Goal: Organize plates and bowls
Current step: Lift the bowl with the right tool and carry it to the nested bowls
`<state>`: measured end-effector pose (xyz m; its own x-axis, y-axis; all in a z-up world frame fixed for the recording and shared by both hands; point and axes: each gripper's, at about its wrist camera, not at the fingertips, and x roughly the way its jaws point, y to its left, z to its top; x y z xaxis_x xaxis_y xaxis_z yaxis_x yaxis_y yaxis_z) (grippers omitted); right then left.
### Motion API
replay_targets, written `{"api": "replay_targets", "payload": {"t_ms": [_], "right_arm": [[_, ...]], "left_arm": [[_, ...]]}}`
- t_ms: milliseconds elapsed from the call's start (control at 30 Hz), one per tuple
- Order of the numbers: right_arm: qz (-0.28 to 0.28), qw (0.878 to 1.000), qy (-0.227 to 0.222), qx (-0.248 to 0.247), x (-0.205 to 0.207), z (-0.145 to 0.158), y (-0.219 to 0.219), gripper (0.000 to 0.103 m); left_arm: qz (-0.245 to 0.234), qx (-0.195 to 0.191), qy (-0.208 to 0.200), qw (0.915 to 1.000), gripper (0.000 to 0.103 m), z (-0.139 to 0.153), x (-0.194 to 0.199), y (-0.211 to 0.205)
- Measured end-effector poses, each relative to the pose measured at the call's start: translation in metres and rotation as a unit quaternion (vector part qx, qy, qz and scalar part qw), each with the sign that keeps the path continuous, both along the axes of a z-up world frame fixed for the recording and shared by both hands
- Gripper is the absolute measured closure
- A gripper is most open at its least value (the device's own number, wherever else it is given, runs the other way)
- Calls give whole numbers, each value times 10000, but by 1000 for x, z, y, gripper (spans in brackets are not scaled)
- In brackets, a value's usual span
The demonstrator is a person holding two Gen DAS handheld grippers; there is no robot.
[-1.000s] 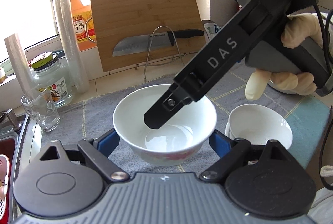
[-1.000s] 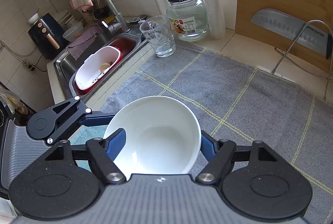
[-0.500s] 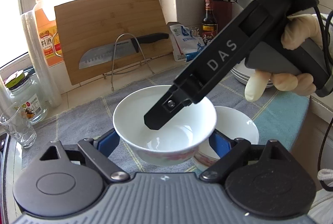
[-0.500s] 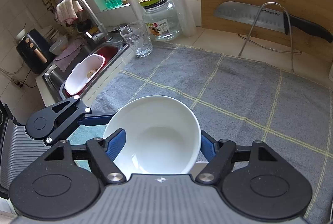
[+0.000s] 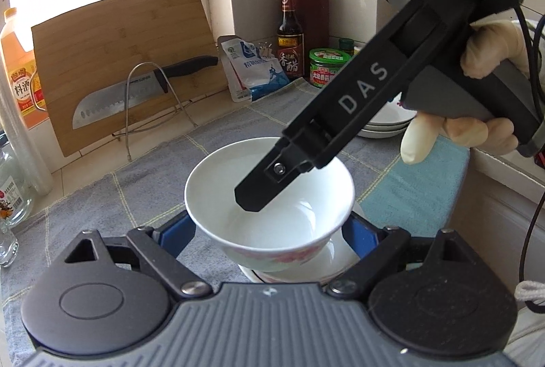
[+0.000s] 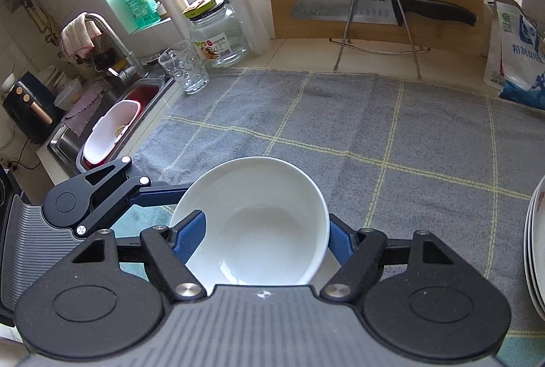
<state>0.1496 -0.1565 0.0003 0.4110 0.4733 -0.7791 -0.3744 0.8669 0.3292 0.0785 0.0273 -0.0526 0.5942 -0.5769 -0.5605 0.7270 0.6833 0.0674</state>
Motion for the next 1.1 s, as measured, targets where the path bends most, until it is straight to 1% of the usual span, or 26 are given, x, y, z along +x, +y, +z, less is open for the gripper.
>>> {"api": "replay_targets", "payload": {"t_ms": [367, 867, 967, 1033, 1067, 1100], "right_arm": [[-211, 9997, 93, -69, -5, -13, -11, 23], [-156, 9997, 153, -149, -5, -22, -10, 20], [-135, 9997, 118, -135, -6, -23, -9, 16], [-105, 9999, 81, -61, -8, -23, -8, 10], [-108, 9999, 12, -56, -9, -22, -8, 4], [-92, 9999, -73, -75, -11, -20, -8, 1]], "left_arm": [[-177, 76, 147, 9997, 11, -11, 2, -11], [-234, 72, 325, 9992, 10, -14, 6, -13], [-298, 77, 357, 9989, 8, -16, 6, -12], [-347, 112, 295, 9989, 7, -17, 4, -11], [-388, 111, 275, 9988, 7, -18, 4, -10], [-416, 104, 266, 9987, 6, -18, 4, -9]]}}
